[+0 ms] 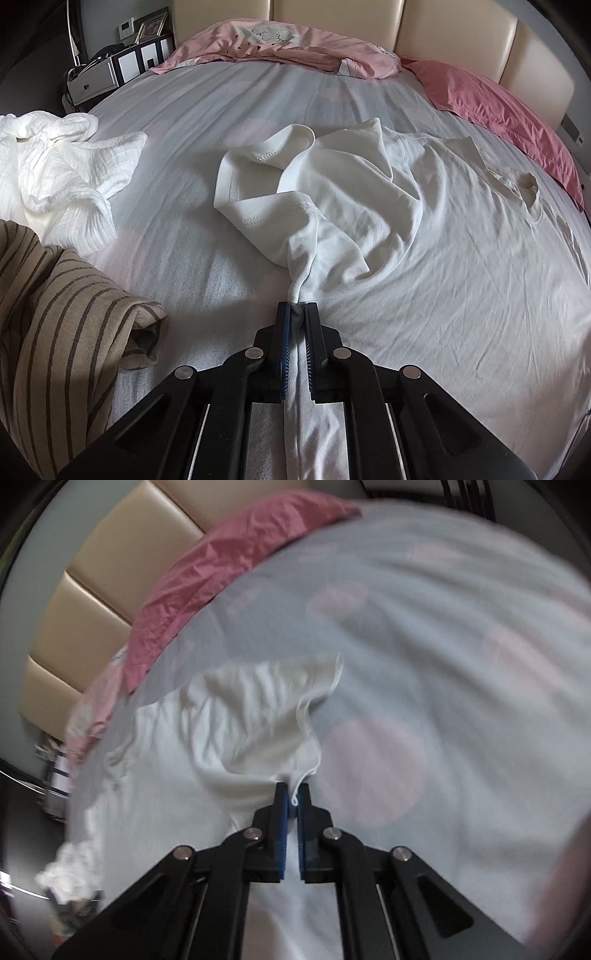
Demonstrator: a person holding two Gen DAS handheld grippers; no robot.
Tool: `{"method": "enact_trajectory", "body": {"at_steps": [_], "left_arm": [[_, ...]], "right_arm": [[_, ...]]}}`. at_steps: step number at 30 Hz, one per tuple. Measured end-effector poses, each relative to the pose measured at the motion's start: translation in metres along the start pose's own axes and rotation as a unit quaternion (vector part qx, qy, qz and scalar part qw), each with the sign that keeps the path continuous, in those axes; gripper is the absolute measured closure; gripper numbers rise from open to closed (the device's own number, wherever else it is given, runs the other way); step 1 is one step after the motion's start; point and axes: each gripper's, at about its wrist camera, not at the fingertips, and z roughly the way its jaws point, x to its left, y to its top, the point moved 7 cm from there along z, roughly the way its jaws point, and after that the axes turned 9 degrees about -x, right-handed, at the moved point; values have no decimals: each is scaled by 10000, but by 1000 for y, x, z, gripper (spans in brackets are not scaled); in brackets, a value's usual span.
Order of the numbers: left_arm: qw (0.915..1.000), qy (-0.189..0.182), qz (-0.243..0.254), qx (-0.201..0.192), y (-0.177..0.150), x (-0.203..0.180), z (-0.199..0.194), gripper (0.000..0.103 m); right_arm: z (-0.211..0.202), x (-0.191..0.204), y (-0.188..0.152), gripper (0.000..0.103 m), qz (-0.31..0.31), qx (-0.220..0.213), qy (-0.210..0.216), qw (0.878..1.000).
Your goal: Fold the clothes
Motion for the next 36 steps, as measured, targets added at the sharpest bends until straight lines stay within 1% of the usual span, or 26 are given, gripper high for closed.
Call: {"method": "enact_trajectory", "body": {"at_steps": [1, 3, 6, 8, 10, 11, 12, 14, 18, 19, 21, 22, 23, 24, 27, 28, 29, 30, 32, 34, 36], "left_arm": [[10000, 26, 31, -3, -1, -1, 0, 94], [9999, 58, 100, -2, -2, -2, 1, 95], [9999, 29, 141, 38, -2, -1, 1, 94], [9998, 7, 168, 62, -2, 0, 1, 94], [9997, 0, 212, 71, -1, 0, 1, 94], [9996, 20, 266, 48, -1, -2, -1, 94], [9995, 40, 320, 25, -1, -3, -3, 94], [9992, 68, 403, 12, 0, -5, -5, 94], [9993, 42, 375, 21, -2, -4, -12, 94], [9991, 25, 419, 47, -3, -5, -16, 94], [9986, -82, 493, 167, -8, -8, -26, 94], [9982, -172, 502, 279, -13, -9, -32, 94], [9976, -262, 511, 391, -17, -10, -37, 94], [9968, -352, 519, 503, -22, -11, -43, 94], [9947, -525, 406, 783, -34, -7, -62, 94], [9943, -572, 356, 831, -39, -4, -70, 94], [9935, -635, 327, 884, -43, -2, -76, 88], [9925, -707, 284, 951, -49, 0, -81, 76], [9906, -809, 139, 1097, -63, 4, -89, 70], [9887, -804, 25, 1267, -78, 5, -92, 70], [9879, -763, 30, 1348, -88, 4, -93, 70]], "right_arm": [[-2, 1, 8, 99, -183, -73, -84, 9998], [6, 6, 15, 99, -557, 9, -291, 9980], [23, 14, 12, 99, -1157, 262, -570, 9913], [29, 12, 7, 95, -1226, 516, -591, 9893], [21, 6, 5, 93, -1018, 591, -527, 9916], [16, 3, 4, 90, -915, 630, -485, 9926], [10, 2, 1, 89, -819, 681, -389, 9935], [-3, 4, -12, 89, -680, 865, -66, 9939], [-14, 13, -47, 88, -582, 1253, 370, 9897], [-16, 17, -53, 88, -585, 1296, 464, 9887], [-19, 30, -62, 88, -740, 1235, 634, 9876], [-18, 33, -65, 88, -830, 1202, 612, 9874], [-14, 31, -68, 88, -868, 1224, 440, 9877], [-11, 26, -72, 88, -842, 1296, 216, 9878], [-16, 10, -84, 88, -661, 1332, -116, 9888], [-25, 9, -87, 88, -565, 1262, -55, 9904], [-37, 9, -91, 88, -457, 1197, 26, 9918], [-49, 10, -97, 88, -360, 1157, 109, 9926], [-72, 11, -113, 88, -216, 1084, 218, 9936], [-92, 10, -129, 88, -108, 945, 325, 9949], [-109, 3, -145, 88, 34, 838, 291, 9961]]}}
